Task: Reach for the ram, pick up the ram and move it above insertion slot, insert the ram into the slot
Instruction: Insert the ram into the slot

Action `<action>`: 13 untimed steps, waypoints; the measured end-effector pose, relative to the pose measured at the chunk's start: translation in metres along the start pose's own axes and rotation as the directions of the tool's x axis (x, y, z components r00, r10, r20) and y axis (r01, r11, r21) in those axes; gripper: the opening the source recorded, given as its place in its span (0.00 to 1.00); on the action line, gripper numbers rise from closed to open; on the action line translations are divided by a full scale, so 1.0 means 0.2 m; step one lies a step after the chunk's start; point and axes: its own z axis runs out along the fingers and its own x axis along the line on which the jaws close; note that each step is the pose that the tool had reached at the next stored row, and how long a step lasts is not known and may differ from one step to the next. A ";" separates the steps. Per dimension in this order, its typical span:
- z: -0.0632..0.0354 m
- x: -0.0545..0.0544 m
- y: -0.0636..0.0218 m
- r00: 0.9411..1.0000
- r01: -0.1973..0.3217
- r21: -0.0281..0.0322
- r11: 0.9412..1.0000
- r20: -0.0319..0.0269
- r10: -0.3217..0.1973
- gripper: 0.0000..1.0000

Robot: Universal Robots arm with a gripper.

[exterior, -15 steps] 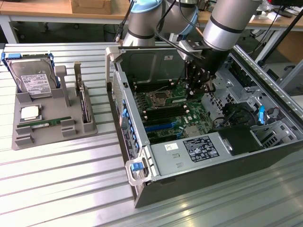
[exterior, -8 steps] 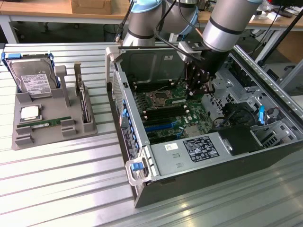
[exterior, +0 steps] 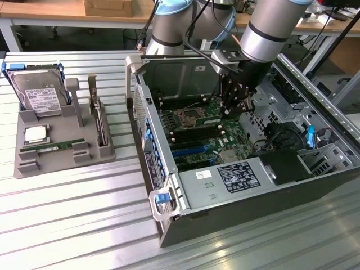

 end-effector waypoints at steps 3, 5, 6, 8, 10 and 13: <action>0.006 0.00 0.000 1.000 0.000 0.000 1.000 0.000 0.000 0.12; 0.009 0.00 0.000 1.000 0.000 0.000 1.000 0.000 0.000 0.12; 0.011 0.00 0.000 1.000 0.000 0.000 1.000 0.000 0.000 0.12; 0.015 0.00 -0.001 1.000 0.000 0.000 1.000 0.000 0.000 0.12; 0.018 0.00 -0.001 1.000 0.000 0.000 1.000 0.000 0.000 0.12; 0.024 0.00 -0.001 1.000 0.000 0.000 1.000 0.000 0.000 0.12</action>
